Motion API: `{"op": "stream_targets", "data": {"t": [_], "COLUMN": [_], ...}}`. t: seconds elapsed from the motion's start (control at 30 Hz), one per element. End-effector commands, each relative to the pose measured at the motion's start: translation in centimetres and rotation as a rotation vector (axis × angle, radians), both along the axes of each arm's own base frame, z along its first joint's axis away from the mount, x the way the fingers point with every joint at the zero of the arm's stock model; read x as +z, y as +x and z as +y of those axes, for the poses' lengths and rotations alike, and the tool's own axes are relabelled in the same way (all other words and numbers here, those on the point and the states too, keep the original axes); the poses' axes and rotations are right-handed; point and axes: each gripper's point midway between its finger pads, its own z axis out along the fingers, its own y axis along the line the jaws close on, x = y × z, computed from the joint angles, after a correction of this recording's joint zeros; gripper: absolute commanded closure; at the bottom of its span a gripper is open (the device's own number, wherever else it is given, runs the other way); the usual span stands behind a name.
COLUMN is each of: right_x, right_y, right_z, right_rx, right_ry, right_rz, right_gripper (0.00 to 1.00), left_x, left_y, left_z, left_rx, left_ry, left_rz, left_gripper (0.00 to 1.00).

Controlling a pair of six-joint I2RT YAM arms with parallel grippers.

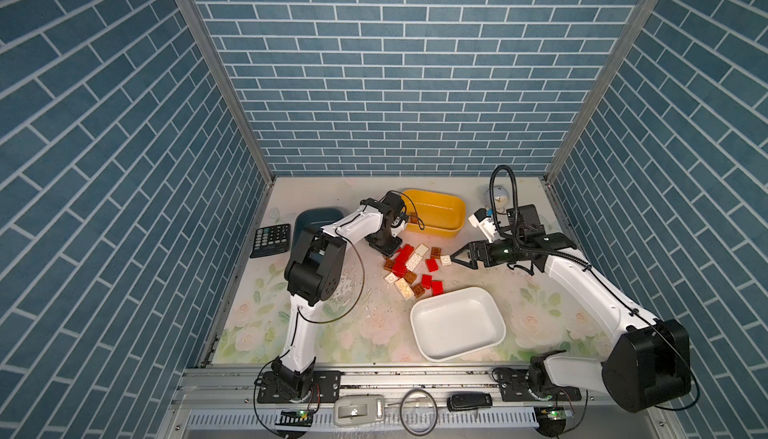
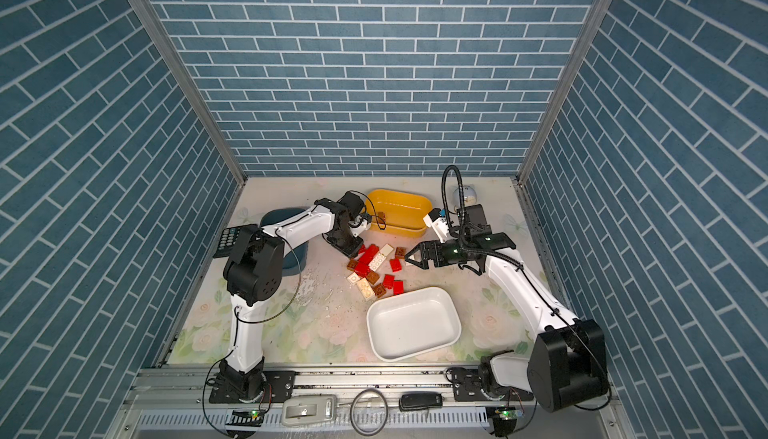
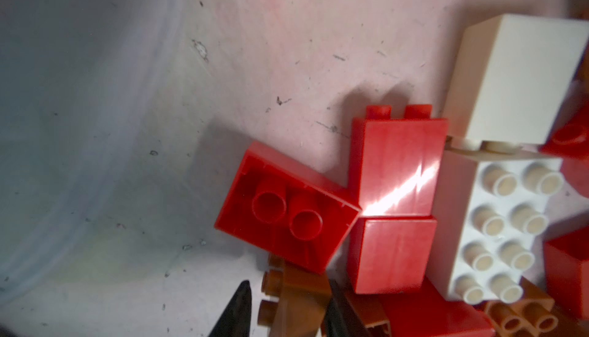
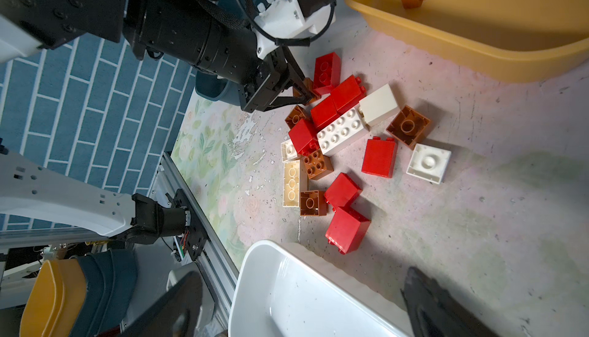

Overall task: Sort the legos into containers by color
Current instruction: Pick up the lego from the center of the table, then place the lego in the container.

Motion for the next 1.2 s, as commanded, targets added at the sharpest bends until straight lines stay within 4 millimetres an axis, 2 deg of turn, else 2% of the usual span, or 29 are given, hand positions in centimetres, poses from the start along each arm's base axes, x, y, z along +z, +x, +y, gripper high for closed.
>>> {"op": "stream_targets", "data": {"t": [0.0, 0.1, 0.27, 0.33, 0.43, 0.57, 0.7, 0.87, 1.0, 1.17], "right_x": [-0.1, -0.2, -0.2, -0.2, 0.0, 0.2, 0.6, 1.2, 1.5, 1.6], "right_y": [-0.8, -0.9, -0.9, -0.9, -0.7, -0.4, 0.4, 1.5, 2.1, 2.7], "right_z": [-0.1, 0.0, -0.1, -0.1, 0.0, 0.1, 0.3, 0.2, 0.1, -0.2], "right_rx": [0.033, 0.034, 0.033, 0.032, 0.033, 0.031, 0.018, -0.008, -0.022, -0.045], "right_ry": [0.003, 0.004, 0.004, 0.004, 0.006, 0.009, 0.019, 0.013, 0.003, -0.019], "right_rz": [-0.011, -0.006, -0.006, -0.003, -0.012, -0.019, -0.040, -0.074, -0.092, -0.104], "right_gripper": [0.01, 0.01, 0.01, 0.01, 0.01, 0.01, 0.01, 0.01, 0.01, 0.01], "left_x": [-1.0, -1.4, -1.1, -0.7, 1.3, 5.5, 9.7, 12.5, 13.3, 12.1], "left_y": [0.0, 0.0, 0.1, 0.1, 0.4, 1.1, 3.3, 7.2, 10.5, 13.4], "left_z": [0.1, 0.4, 0.5, 0.7, 0.6, -0.1, -2.0, -4.9, -7.0, -8.9], "left_rx": [-0.002, 0.000, 0.004, 0.007, 0.024, 0.055, 0.097, 0.150, 0.188, 0.211], "left_ry": [0.004, 0.014, 0.009, 0.012, -0.002, -0.062, -0.164, -0.282, -0.362, -0.391], "left_rz": [0.026, 0.036, 0.028, 0.026, 0.006, -0.046, -0.125, -0.203, -0.256, -0.297], "left_gripper": [0.61, 0.63, 0.79, 0.80, 0.80, 0.80, 0.79, 0.79, 0.79, 0.79]}}
